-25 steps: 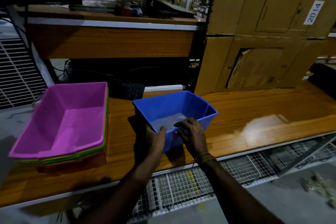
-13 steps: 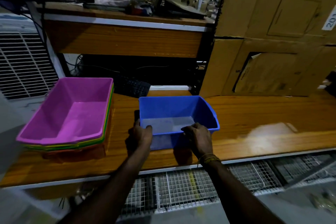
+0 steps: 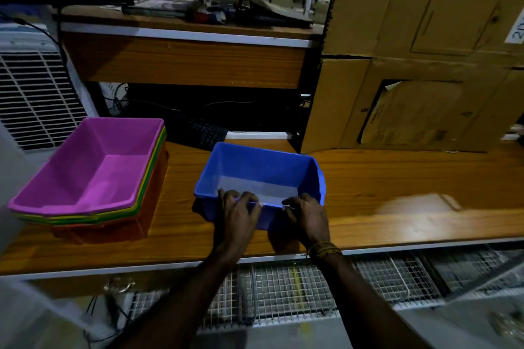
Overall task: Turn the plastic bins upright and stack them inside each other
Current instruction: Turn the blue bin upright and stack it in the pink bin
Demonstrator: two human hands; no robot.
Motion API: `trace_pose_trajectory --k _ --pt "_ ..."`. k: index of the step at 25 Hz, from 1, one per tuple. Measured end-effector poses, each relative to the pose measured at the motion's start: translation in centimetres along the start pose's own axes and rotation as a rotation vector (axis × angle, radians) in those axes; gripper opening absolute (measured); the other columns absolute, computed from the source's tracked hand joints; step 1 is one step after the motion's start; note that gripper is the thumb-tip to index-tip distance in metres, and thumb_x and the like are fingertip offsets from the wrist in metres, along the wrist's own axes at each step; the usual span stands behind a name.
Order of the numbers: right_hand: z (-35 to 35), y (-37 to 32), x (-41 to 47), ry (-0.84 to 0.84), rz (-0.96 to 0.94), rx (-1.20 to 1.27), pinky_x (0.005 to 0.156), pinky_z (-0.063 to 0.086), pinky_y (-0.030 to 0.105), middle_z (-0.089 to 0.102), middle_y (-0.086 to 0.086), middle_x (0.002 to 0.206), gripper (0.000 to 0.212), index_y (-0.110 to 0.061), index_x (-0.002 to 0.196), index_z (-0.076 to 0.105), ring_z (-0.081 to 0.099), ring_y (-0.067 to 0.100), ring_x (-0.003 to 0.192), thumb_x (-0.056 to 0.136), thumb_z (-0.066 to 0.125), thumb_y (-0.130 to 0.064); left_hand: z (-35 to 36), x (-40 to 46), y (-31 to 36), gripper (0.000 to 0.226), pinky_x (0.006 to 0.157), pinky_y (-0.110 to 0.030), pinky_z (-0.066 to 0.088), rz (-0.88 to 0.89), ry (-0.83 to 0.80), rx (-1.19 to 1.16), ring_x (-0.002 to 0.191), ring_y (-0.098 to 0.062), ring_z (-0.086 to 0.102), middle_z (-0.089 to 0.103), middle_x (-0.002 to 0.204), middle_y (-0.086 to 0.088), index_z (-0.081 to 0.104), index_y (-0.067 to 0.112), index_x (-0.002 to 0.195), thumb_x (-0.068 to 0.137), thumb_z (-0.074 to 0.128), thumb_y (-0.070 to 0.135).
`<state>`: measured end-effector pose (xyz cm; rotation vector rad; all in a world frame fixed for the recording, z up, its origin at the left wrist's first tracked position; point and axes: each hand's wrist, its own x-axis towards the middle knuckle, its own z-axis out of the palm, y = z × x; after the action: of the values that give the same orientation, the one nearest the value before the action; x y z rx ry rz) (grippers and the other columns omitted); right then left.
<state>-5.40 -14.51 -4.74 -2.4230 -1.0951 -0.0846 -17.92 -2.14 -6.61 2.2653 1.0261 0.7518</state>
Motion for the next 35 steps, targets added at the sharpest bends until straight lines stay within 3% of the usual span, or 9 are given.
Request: trace_pose_trajectory --k 4,7,11,14,18,21,26,30,35 --pt "0.0 1.2 -0.7 0.061 0.01 0.056 0.076 0.054 0.039 0.069 0.004 0.101 0.025 -0.025 0.1 0.074 0.065 0.023 0.093 0.084 0.064 -0.042 0.3 0.2 1.0 0.029 0.11 -0.052 0.03 -0.193 0.038 0.09 0.134 -0.04 0.025 0.029 0.145 -0.016 0.061 0.03 0.102 0.081 0.066 0.049" --pt "-0.3 2.3 -0.9 0.132 0.08 0.031 0.078 0.052 0.04 0.068 0.008 0.102 0.027 -0.02 0.099 0.075 0.061 0.027 0.097 0.085 0.064 -0.041 1.6 -1.9 4.0 0.029 0.111 -0.052 0.03 -0.257 -0.079 -0.005 0.14 -0.041 0.025 0.001 0.159 -0.012 0.054 0.035 0.104 0.082 0.062 0.052" --pt "-1.5 1.9 -0.8 0.132 0.064 0.044 0.07 0.048 0.035 0.07 0.013 0.097 0.023 -0.017 0.099 0.073 0.066 0.032 0.089 0.09 0.06 -0.033 2.1 -1.4 3.5 0.029 0.11 -0.045 0.034 -0.143 -0.145 -0.092 0.145 -0.032 0.023 0.038 0.15 -0.02 0.048 0.032 0.074 0.078 0.051 0.061" --pt "-2.1 2.0 -0.8 0.139 0.055 0.207 0.068 0.046 0.031 0.073 0.009 0.098 0.02 -0.018 0.099 0.073 0.068 0.027 0.088 0.091 0.06 -0.031 0.6 -0.1 1.3 0.025 0.095 -0.035 0.041 -0.074 -0.06 -0.072 0.127 -0.03 0.045 0.055 0.122 -0.015 0.048 0.025 0.074 0.077 0.071 0.034" --pt "-2.9 2.1 -0.2 0.106 0.063 0.357 0.069 0.052 0.034 0.076 0.004 0.095 0.019 -0.02 0.097 0.073 0.069 0.023 0.086 0.091 0.058 -0.031 -0.9 1.2 1.8 0.028 0.078 -0.028 0.037 -0.094 -0.039 -0.098 0.107 -0.028 0.052 0.052 0.113 -0.01 0.054 0.013 0.096 0.074 0.071 0.008" --pt "-3.3 3.4 0.6 0.134 0.049 0.222 0.079 0.05 0.035 0.068 0.008 0.107 0.02 -0.019 0.105 0.071 0.063 0.026 0.098 0.091 0.06 -0.028 -0.7 1.1 2.2 0.037 0.083 -0.029 0.043 -0.114 -0.068 -0.08 0.109 -0.033 0.054 0.044 0.128 -0.013 0.056 0.017 0.11 0.076 0.071 0.016" --pt "-2.5 5.8 1.2 -0.053 0.108 0.161 0.098 0.048 0.042 0.051 0.013 0.129 0.037 -0.014 0.125 0.06 0.053 0.029 0.115 0.09 0.061 -0.027 1.9 -1.5 4.0 0.081 0.096 -0.042 0.049 -0.312 -0.127 -0.026 0.123 -0.038 0.049 0.029 0.149 -0.017 0.031 0.014 0.147 0.08 0.072 0.033" --pt "-2.7 6.6 1.2 0.031 0.061 0.069 0.093 0.048 0.045 0.057 0.011 0.121 0.033 -0.02 0.119 0.065 0.052 0.03 0.113 0.088 0.06 -0.031 1.0 -0.5 3.6 0.069 0.094 -0.037 0.044 -0.312 -0.127 0.006 0.127 -0.035 0.048 0.028 0.155 -0.014 0.04 0.008 0.145 0.083 0.067 0.017" --pt "-2.4 6.9 0.7 -0.049 -0.072 0.169 0.096 0.047 0.039 0.05 0.013 0.131 0.037 -0.015 0.126 0.061 0.051 0.03 0.118 0.091 0.058 -0.026 0.0 -0.6 1.5 0.045 0.099 -0.041 0.045 -0.217 0.014 0.149 0.13 -0.034 0.046 0.041 0.151 -0.012 0.067 0.018 0.119 0.079 0.063 -0.001"
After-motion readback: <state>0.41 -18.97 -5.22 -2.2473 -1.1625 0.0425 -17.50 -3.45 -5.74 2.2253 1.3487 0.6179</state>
